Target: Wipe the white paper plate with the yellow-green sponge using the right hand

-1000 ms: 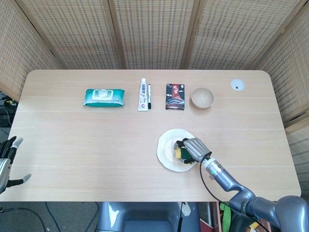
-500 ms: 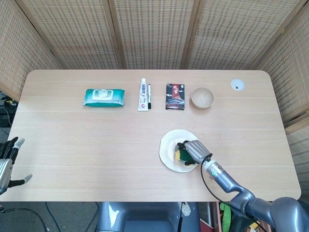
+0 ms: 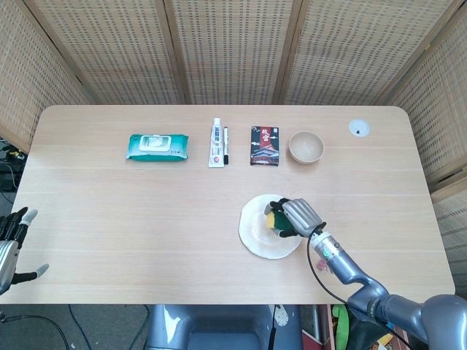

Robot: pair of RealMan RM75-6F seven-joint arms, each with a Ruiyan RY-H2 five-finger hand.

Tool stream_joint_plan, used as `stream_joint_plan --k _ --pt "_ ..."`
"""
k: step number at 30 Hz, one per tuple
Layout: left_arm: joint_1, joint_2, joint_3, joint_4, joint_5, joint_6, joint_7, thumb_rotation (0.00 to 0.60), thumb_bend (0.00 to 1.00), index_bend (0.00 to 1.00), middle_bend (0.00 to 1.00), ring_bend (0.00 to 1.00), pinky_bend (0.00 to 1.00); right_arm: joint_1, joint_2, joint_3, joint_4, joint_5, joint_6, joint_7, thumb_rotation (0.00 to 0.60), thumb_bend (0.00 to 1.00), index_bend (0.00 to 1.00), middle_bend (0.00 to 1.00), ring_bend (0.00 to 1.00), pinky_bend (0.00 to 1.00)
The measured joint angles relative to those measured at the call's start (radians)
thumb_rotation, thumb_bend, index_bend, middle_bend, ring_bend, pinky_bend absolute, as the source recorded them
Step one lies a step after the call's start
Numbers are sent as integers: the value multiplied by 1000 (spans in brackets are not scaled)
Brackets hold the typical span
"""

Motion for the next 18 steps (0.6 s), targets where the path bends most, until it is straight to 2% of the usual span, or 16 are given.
stream_joint_plan --k 6,18 --pt "-2 -1 0 3 -2 -4 1 600 0 0 0 0 0 -11 -15 -24 16 4 -20 -10 600 336 396 504 376 561" --pt "-5 -6 1 3 -7 -9 10 600 0 0 0 0 0 -31 -95 -65 148 -8 -42 12 600 337 398 505 376 561"
